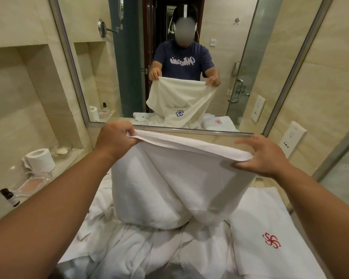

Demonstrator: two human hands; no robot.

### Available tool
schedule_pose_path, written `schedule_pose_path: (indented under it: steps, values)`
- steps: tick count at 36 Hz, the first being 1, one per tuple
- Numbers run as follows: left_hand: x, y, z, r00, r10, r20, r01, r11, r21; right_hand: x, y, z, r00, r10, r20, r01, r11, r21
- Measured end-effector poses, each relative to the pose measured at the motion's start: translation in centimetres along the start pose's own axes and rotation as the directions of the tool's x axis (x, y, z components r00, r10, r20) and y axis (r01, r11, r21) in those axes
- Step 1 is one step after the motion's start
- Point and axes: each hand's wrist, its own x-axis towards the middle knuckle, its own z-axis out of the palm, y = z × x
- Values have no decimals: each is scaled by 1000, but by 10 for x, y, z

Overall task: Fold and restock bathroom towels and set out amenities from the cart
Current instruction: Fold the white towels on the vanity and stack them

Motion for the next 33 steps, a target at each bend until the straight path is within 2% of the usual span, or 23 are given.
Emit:
schedule_pose_path:
  steps: [3, 8, 10, 12, 15, 17, 19, 22, 26, 28, 30, 31, 33]
  values:
    - [1, 1, 0, 999, -49, -14, 49, 999, -1, -4, -2, 2, 998, -60, 17, 62, 989, -133]
    - [3, 3, 1, 991, -133, -12, 133, 991, -28, -5, -7, 4, 998, -47, 38, 53, 985, -165]
    - [3, 6, 2, 989, -145, -5, 145, 989, -29, -2, -6, 4, 1000, 12, 4, -12, 1000, -14]
    - [3, 7, 2, 989, -149, 19, 149, 989, -18, 1, -5, 3, 994, 105, -27, -94, 962, 255]
    - [2, 4, 0, 984, -164, 68, 165, 986, -6, 2, -7, -2, 972, 233, 2, -185, 767, 614]
    - [3, -1, -2, 977, -184, 107, 189, 981, -37, 5, -5, -2, 945, 328, -9, -222, 660, 718]
    - [4, -4, -3, 967, -203, 152, 210, 977, -37, 9, 0, -2, 904, 420, -78, -232, 634, 738]
    - [3, -4, -2, 949, -230, 215, 237, 972, -6, 13, 1, -2, 888, 444, -118, -240, 667, 705]
    - [6, -3, -3, 935, -275, 224, 276, 961, 25, 6, -10, -7, 964, 260, 48, -228, 725, 650]
    - [9, -3, -6, 925, -313, 215, 307, 950, 60, 3, -15, -12, 977, 145, 157, -202, 868, 454]
    - [11, -3, -9, 913, -350, 209, 335, 937, 104, 2, -17, -13, 972, 61, 228, -97, 984, 152]
    - [13, -4, -10, 907, -368, 204, 352, 929, 112, 1, -18, -12, 970, 28, 241, -36, 999, 30]
    - [14, -4, -11, 896, -397, 198, 389, 918, 80, 2, -16, -7, 967, -22, 254, 50, 993, -106]
